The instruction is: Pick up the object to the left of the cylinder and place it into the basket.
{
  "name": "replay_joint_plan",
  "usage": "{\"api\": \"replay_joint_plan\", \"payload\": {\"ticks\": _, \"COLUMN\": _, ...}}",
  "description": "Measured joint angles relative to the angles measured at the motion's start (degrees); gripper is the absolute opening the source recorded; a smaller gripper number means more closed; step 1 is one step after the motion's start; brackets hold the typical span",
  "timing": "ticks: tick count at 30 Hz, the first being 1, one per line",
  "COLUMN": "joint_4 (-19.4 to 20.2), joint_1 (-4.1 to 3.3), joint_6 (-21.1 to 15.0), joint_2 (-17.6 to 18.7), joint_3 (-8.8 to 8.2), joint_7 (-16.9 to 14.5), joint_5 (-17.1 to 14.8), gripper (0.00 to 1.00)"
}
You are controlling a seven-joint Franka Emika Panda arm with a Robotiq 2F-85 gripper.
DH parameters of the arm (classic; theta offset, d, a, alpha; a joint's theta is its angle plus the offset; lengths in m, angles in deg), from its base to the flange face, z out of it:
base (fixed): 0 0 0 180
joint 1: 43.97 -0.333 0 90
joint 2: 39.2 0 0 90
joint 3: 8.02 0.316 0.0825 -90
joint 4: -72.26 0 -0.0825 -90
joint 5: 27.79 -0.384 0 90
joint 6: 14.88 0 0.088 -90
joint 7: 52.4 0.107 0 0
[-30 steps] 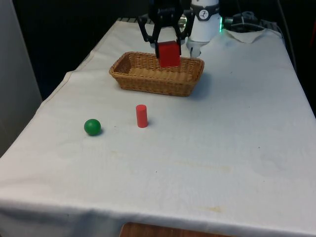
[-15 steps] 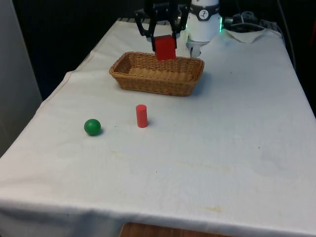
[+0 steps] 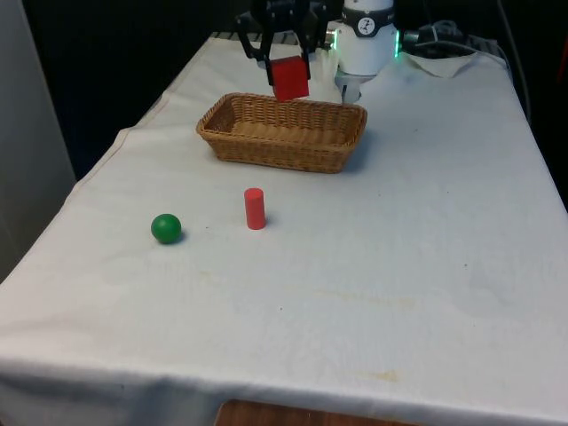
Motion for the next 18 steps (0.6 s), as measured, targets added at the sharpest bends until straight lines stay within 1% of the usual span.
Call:
{"api": "replay_joint_plan", "payload": {"ticks": 9, "joint_4": 2.52, "joint_1": 0.06, "joint_6": -0.74, "joint_2": -2.41, "joint_3": -1.32, "joint_7": -1.55, "joint_5": 0.63, "gripper": 0.00}}
{"api": "replay_joint_plan", "payload": {"ticks": 13, "joint_4": 3.78, "joint_1": 0.23, "joint_6": -0.92, "joint_2": -3.67, "joint_3": -2.12, "joint_7": -2.69, "joint_5": 0.86, "gripper": 0.00}}
{"api": "replay_joint_plan", "payload": {"ticks": 18, "joint_4": 4.81, "joint_1": 0.40, "joint_6": -1.09, "joint_2": -4.58, "joint_3": -2.69, "joint_7": -3.32, "joint_5": 1.32, "gripper": 0.00}}
